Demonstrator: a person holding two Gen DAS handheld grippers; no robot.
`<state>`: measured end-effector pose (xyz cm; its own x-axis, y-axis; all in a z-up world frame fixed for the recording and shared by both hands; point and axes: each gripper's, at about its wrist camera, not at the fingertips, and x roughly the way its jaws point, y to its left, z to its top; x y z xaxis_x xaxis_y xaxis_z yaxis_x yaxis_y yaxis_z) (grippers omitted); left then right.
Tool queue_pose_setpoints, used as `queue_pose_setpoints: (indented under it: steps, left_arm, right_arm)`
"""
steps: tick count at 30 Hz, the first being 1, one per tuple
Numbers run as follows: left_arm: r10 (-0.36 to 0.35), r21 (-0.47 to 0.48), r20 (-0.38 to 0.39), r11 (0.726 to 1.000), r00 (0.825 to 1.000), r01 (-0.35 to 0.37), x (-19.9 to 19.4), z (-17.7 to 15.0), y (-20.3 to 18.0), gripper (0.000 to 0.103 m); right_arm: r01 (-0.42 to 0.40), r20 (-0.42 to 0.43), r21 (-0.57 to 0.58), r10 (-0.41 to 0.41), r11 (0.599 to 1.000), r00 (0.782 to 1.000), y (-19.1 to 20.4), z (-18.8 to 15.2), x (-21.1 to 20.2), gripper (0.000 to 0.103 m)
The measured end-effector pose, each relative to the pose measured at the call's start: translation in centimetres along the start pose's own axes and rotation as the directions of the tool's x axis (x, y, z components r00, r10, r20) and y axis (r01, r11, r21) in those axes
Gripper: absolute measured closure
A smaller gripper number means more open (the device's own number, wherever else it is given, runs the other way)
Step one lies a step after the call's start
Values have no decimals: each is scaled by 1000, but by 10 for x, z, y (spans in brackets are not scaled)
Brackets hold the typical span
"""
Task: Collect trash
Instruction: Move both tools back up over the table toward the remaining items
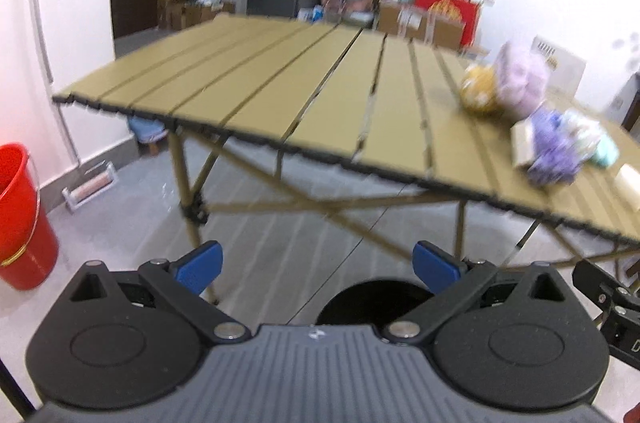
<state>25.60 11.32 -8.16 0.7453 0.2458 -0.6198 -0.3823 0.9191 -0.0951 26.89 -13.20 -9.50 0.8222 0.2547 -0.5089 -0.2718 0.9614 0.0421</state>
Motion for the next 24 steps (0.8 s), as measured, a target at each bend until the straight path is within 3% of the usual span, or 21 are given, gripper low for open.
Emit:
queue_pose_setpoints:
  steps: [5,10,24]
  left_arm:
    - [-10,17,73,1000,997,9,-7,17,-20,0]
    - [-5,-1,127,1000,992,5,0,34,-30,0]
    - [17,-38,191,999,981,-10,30,79,-33,0]
  right_arm:
    - [12,128,-26,-9,1000,992,-4,17,-15,0]
    - [61,254,-74,-41,995,966,-1,34,-24,0]
    - [-47,330,-37,56,998,942,5,75,4,0]
